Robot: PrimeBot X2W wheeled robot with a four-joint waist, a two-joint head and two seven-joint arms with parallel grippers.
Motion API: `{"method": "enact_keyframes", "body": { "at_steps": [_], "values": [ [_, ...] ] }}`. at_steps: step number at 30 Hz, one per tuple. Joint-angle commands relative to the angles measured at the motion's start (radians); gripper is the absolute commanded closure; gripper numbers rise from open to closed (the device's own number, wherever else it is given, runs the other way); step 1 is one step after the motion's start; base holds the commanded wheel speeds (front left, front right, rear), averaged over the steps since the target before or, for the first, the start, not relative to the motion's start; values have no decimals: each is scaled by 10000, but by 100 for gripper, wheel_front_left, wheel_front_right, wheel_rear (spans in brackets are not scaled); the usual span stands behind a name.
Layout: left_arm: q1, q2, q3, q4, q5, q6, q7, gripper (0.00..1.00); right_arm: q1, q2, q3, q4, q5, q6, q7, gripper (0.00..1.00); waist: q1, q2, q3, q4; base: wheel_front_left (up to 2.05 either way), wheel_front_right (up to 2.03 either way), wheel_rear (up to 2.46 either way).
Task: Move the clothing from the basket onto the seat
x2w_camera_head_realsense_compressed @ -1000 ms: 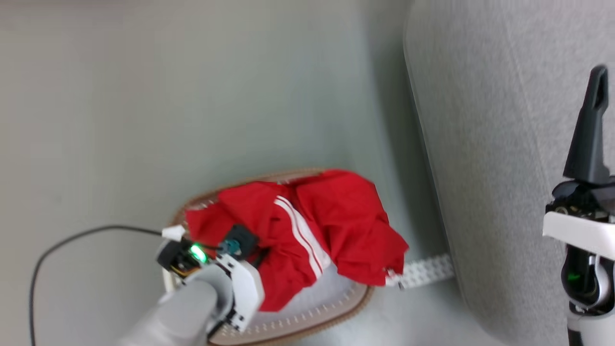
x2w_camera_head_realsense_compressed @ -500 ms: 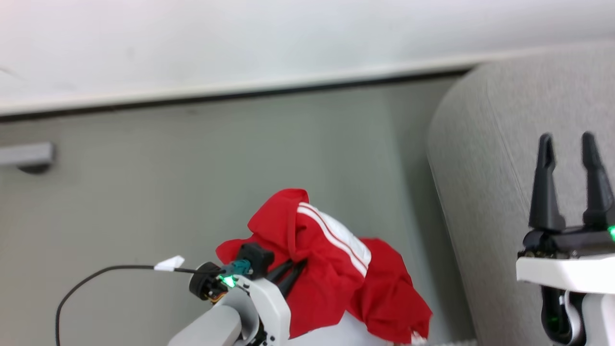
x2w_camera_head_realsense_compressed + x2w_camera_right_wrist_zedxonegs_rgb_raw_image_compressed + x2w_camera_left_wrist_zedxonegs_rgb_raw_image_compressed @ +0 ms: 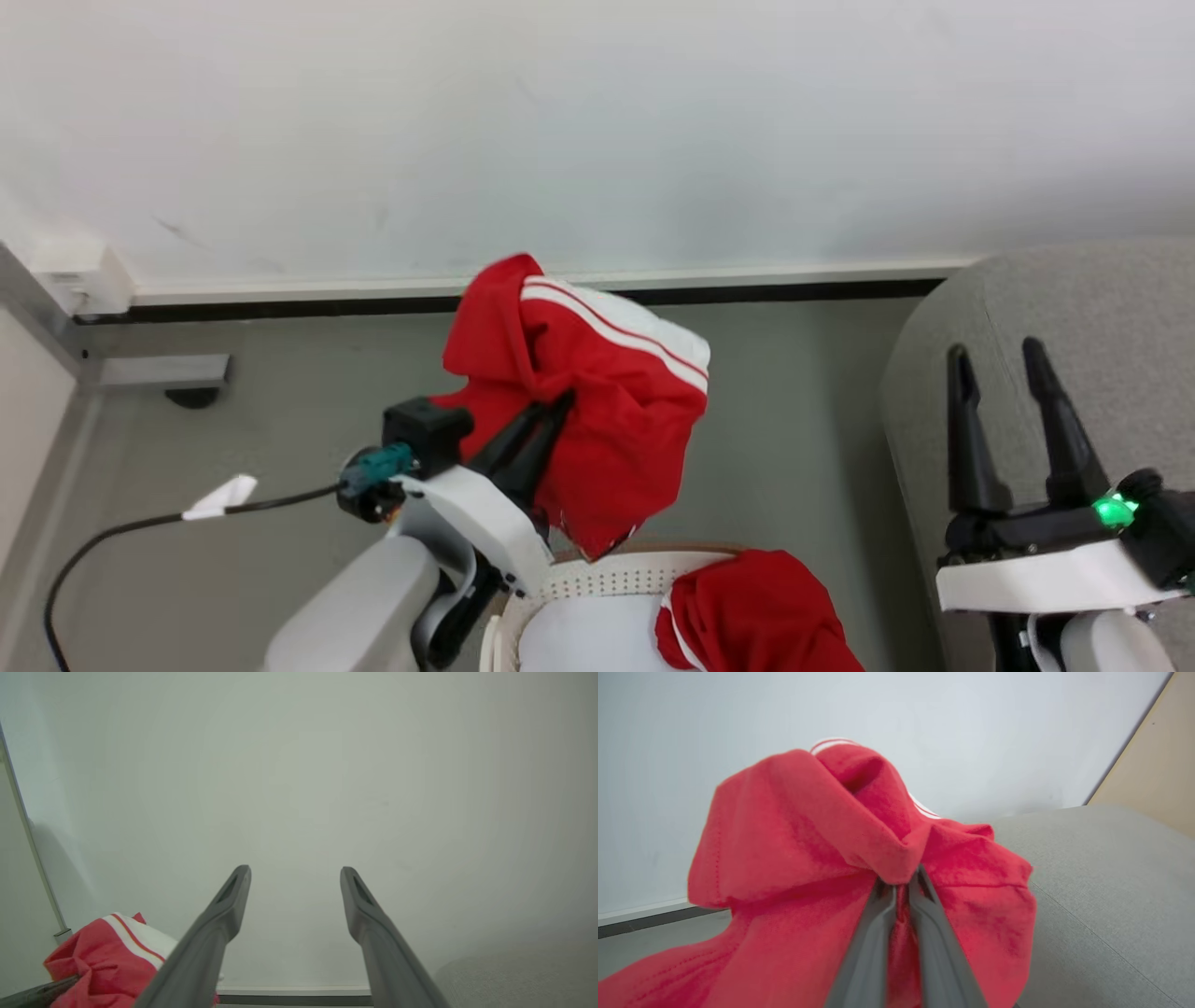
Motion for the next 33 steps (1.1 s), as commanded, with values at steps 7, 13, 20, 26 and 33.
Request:
{"method": "enact_keyframes", "body": {
  "at_steps": [7, 13, 20, 26, 33],
  "values": [
    [-208, 481, 486, -1761, -481, 264, 445, 100, 376, -13, 661, 270, 170, -21, -16, 0, 3, -1, -449, 298, 0, 0, 0],
    [-185, 680, 754, -2795, -749, 527, 789, 100, 442, -19, 1155, 353, 308, -21, -16, 0, 3, -1, -616, 343, 0, 0, 0],
    [233, 915, 956, -3574, -949, 939, 959, 100, 456, -16, 1406, 429, 478, -21, -16, 0, 3, -1, -788, 232, 0, 0, 0],
    [350, 1054, 1029, -3863, -1013, 1110, 998, 100, 428, -16, 1860, 357, 466, -21, -18, 0, 3, -1, -648, 164, 0, 0, 0],
    [207, 1055, 985, -3928, -990, 1101, 988, 100, 243, -16, 3169, 425, 797, -21, -18, 0, 3, -1, -472, 204, 0, 0, 0]
  ]
}}
